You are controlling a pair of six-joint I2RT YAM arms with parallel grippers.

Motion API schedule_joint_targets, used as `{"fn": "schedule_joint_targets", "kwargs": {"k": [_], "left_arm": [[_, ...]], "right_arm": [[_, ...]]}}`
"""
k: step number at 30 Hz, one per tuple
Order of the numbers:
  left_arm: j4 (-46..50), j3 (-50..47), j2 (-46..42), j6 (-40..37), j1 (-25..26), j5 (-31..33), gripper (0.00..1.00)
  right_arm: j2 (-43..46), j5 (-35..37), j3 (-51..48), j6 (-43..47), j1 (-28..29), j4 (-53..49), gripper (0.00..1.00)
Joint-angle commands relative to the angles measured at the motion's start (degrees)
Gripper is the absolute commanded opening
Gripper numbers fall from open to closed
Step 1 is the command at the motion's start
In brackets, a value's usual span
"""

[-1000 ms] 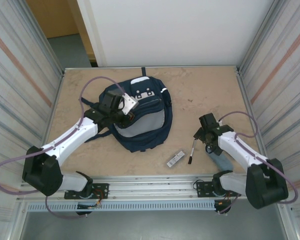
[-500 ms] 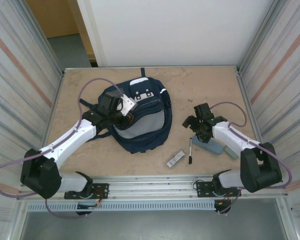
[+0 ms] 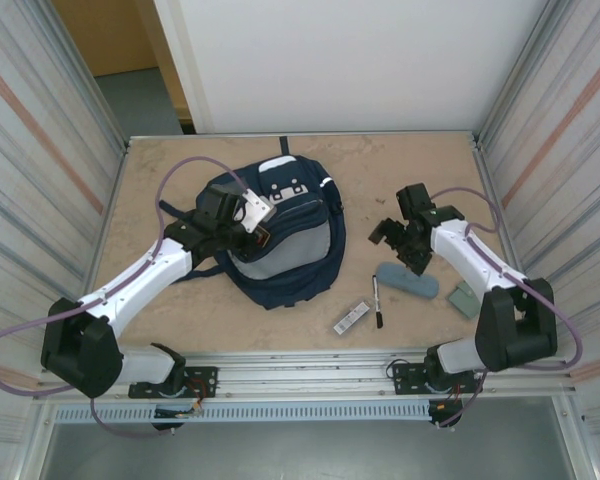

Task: Pack books, pencil case, and school supplies into a backpack

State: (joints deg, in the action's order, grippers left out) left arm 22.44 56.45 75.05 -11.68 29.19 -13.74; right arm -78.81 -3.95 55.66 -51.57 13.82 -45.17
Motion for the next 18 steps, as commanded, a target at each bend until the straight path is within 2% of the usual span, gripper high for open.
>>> {"fn": "schedule_joint_targets", "kwargs": {"k": [1,4,6,13,17,18], "left_arm": [[-1.69,0.49,-3.19,1.13,-0.4,-5.17,0.0],[-2.28,0.99,-2.72,1.4,-0.28,-6.29,0.0],[-2.12,1.68,-1.96,1.51,-0.2,-7.03,0.0],[-0.73,2.54,-0.42,1.42,0.76,-7.79,0.0],[-0.13,2.21,-0.6,1.6,1.13,-8.1,0.0],[-0.11,2.06,-0.82,1.46,1.22,-7.93,0.0]], "right_arm": [[6.34,1.57,-4.29,-6.17,-4.08,-9.14,0.99],[7.81,-1.68,-8.33,-9.03,-8.98,-5.41,0.99],[5.53,-4.59,-8.79,-10.1,-11.1,-3.75,0.99],[-8.77,-8.89,-4.31,-11.18,-12.24,0.42,0.99],[-14.12,-10.69,-4.19,-10.91,-12.24,2.5,1.0],[-14.89,-10.96,-4.46,-10.48,-12.25,2.7,0.96]]}}
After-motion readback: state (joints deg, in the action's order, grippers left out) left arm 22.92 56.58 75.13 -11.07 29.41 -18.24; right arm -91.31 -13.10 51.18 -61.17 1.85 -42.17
